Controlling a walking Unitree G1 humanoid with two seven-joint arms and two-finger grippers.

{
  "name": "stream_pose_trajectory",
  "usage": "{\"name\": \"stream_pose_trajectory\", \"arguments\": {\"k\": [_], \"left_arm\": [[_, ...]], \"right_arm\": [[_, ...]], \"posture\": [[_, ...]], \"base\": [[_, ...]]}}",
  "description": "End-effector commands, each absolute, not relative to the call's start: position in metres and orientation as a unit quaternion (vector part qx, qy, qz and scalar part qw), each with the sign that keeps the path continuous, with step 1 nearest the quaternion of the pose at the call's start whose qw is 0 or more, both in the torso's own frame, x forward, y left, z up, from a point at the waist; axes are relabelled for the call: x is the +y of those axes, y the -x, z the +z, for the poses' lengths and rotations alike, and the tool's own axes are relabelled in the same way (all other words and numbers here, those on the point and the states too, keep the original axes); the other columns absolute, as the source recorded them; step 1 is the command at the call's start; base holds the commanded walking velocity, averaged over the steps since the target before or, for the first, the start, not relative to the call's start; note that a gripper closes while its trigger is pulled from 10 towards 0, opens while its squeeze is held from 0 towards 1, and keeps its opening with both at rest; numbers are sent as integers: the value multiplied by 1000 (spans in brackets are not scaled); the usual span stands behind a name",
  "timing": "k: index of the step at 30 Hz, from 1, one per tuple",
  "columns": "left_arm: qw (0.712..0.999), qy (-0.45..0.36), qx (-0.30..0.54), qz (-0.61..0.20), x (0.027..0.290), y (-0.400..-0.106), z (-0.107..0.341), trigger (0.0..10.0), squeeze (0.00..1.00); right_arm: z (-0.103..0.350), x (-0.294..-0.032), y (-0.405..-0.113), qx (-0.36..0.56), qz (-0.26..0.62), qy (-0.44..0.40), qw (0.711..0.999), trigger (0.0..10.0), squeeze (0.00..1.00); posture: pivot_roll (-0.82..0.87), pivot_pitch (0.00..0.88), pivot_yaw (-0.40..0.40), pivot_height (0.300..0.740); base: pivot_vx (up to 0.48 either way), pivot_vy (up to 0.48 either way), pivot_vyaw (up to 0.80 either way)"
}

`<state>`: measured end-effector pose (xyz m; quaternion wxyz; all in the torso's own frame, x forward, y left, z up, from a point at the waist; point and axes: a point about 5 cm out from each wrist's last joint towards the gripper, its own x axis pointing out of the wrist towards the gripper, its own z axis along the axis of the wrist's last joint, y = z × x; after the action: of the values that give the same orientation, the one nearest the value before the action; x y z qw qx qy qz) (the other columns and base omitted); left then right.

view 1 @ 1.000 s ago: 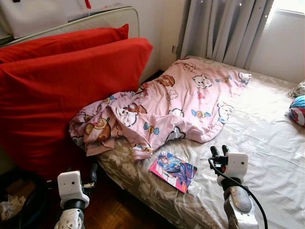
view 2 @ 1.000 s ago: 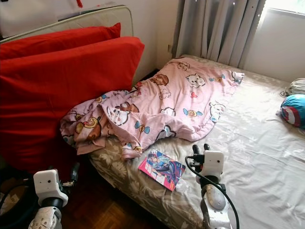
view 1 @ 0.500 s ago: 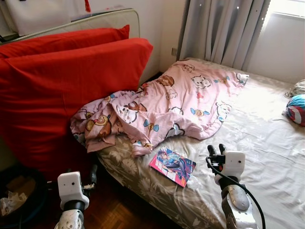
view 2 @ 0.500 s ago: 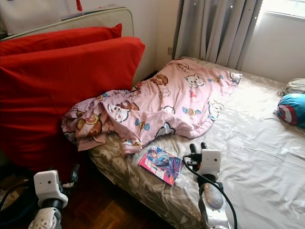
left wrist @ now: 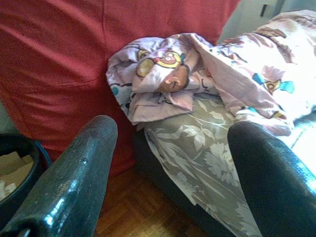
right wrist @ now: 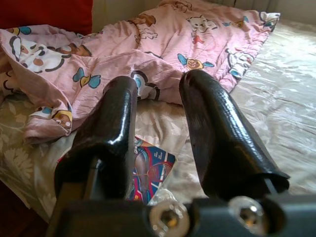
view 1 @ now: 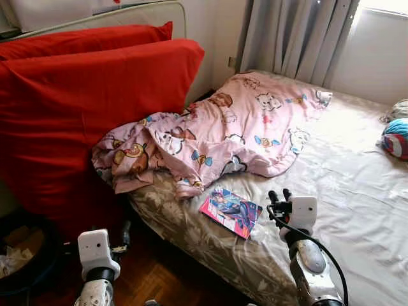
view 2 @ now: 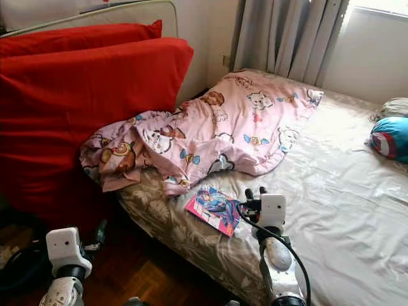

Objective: Clean up the room

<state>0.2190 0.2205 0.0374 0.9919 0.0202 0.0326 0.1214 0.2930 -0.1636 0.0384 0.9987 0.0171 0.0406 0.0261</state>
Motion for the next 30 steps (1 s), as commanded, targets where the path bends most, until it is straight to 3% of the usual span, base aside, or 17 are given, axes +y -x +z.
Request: {"name": "stream_pose_trajectory", "arguments": {"k": [1,30], "left_arm": [[992,-17,26,124,220,-220,41,10000,0],[993,-23,27,113,222,-219,45,10000,0]], "right_arm": [[38,-163,-294,46,28,-15,998,10000,0],[30,-152,-292,66,53,-16,996,10000,0]], "posture": [[21,17,-42,661],[35,34,-33,638]], "base": [[0,0,0],[0,0,0]]}}
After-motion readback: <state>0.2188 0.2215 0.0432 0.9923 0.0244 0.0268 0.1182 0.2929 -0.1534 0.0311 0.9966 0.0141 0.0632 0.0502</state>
